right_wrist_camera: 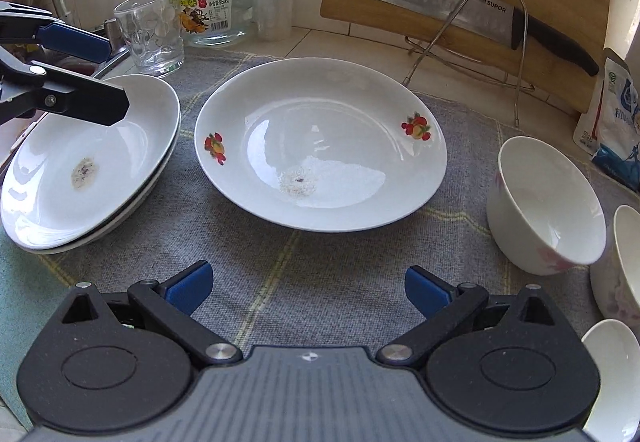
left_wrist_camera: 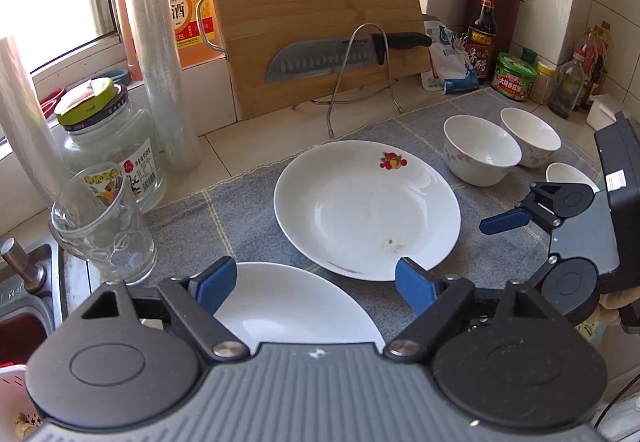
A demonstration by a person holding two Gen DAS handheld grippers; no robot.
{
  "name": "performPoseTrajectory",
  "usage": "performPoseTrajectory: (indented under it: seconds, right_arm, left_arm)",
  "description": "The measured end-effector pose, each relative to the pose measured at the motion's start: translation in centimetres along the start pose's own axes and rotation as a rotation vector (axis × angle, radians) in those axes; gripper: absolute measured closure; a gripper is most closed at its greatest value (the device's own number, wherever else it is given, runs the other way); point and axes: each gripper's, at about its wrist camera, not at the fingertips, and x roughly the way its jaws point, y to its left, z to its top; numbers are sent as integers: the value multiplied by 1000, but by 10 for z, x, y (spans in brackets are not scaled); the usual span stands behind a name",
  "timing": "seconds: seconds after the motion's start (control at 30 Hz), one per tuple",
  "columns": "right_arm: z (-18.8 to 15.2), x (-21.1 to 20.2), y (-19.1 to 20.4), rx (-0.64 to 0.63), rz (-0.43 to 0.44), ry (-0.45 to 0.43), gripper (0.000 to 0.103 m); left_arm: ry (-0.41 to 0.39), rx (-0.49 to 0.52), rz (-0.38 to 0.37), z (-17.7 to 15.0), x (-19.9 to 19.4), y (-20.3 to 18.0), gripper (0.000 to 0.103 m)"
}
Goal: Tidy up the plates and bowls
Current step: 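Move the left tool to the rim of the remaining floral plate and close, then lift the gripped floral plate with the left tool off the towel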
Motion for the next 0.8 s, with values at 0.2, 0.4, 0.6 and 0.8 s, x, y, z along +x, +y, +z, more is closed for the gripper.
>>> performPoseTrajectory:
  seconds: [0.2, 0.4, 0.6, 0.8]
  right_arm:
    - [3, 9, -12, 1, 13, -15, 0]
    - [3, 16, -22, 9, 27, -27, 0]
    - [0, 24, -20, -15, 21, -38, 0]
    - [2, 27, -23, -25, 31, -62, 0]
  left_arm:
    - [47, 39, -1, 23, 27, -4, 17]
    - [86, 101, -4, 41, 58, -6, 17]
    - [145, 144, -16, 55, 95, -1, 17]
    - [207, 130, -55, 64, 125, 13, 17]
